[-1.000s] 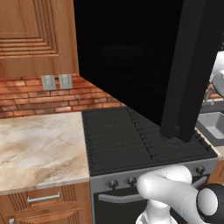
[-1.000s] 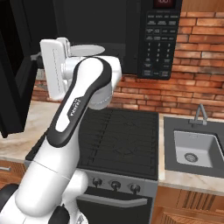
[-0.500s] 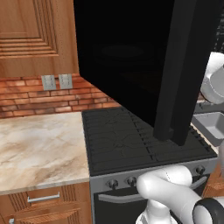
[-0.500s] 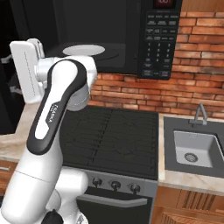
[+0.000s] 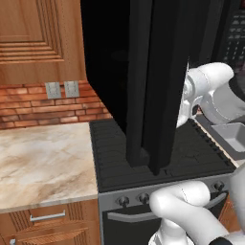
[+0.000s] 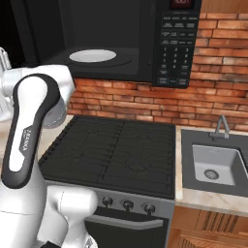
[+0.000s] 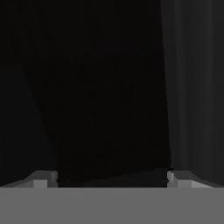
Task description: Pick the cheese from the counter and place it in the microwave. Then turn on the microwave.
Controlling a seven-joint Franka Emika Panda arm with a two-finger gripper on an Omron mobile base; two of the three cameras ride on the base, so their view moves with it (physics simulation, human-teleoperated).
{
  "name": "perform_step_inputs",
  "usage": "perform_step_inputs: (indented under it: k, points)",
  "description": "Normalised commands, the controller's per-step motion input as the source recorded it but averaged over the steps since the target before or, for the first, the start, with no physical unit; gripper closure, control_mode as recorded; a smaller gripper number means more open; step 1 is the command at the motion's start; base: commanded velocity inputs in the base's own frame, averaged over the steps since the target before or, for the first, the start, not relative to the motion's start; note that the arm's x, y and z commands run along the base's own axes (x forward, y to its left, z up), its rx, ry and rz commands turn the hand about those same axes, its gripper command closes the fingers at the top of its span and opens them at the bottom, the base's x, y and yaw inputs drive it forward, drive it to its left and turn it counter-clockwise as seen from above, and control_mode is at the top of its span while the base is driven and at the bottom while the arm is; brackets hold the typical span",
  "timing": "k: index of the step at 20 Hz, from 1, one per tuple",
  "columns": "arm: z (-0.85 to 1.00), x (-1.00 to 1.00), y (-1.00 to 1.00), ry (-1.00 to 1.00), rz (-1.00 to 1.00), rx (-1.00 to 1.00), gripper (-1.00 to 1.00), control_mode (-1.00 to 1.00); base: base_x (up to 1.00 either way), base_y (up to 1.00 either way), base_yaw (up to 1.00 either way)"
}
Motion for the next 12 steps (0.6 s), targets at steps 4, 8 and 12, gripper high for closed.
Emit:
perform_step_inputs:
  k: [4, 8, 12]
  points:
    - [0.03, -0.44, 0.6, 0.0, 0.04, 0.0, -1.0, -1.0, 0.0, 0.0, 0.0]
    - [0.28, -0.08, 0.13, -0.02, -0.02, 0.0, -1.0, -1.0, 0.0, 0.0, 0.0]
    - [0.36, 0.14, -0.14, -0.09, -0.15, 0.0, -1.0, -1.0, 0.0, 0.0, 0.0]
